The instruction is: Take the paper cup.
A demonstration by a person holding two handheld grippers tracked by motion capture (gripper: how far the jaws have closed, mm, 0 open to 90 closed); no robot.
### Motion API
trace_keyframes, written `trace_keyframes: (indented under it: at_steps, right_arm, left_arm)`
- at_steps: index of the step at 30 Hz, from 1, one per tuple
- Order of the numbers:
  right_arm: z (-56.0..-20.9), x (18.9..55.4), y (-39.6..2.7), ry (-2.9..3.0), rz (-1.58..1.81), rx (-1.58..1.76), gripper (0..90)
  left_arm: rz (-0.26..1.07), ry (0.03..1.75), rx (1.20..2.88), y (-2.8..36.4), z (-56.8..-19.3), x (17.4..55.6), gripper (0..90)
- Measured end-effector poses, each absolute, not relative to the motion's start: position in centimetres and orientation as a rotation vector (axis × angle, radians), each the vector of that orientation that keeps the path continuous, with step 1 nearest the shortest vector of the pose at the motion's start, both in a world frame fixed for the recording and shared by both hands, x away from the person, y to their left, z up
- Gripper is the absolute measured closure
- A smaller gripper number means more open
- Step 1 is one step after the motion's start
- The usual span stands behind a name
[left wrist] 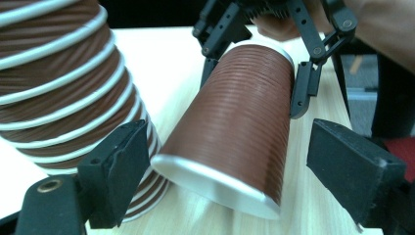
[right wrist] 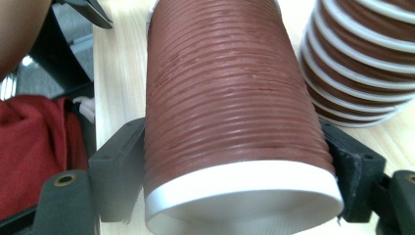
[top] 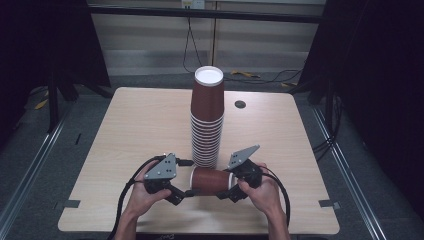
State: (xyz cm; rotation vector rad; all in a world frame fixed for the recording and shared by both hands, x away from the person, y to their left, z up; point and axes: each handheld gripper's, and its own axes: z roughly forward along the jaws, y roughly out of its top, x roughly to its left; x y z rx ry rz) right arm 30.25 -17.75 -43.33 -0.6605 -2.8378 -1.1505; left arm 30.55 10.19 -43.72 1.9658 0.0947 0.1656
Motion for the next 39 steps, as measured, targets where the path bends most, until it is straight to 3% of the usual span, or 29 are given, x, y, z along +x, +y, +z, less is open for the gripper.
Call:
trace_keyframes:
  at_steps: [19, 39]
  right_arm:
    - [-44.8, 29.7, -20.0, -2.689, -1.448, -0.769, 21.1]
    - [-46.2, 29.3, -19.8, -2.561, -1.65, -0.643, 21.1]
  left_arm:
    - [0.137, 0.185, 1.841, 11.2, -45.5, 30.1, 15.4]
    - [0.124, 0.2, 1.804, 11.5, -46.3, 29.8, 15.4]
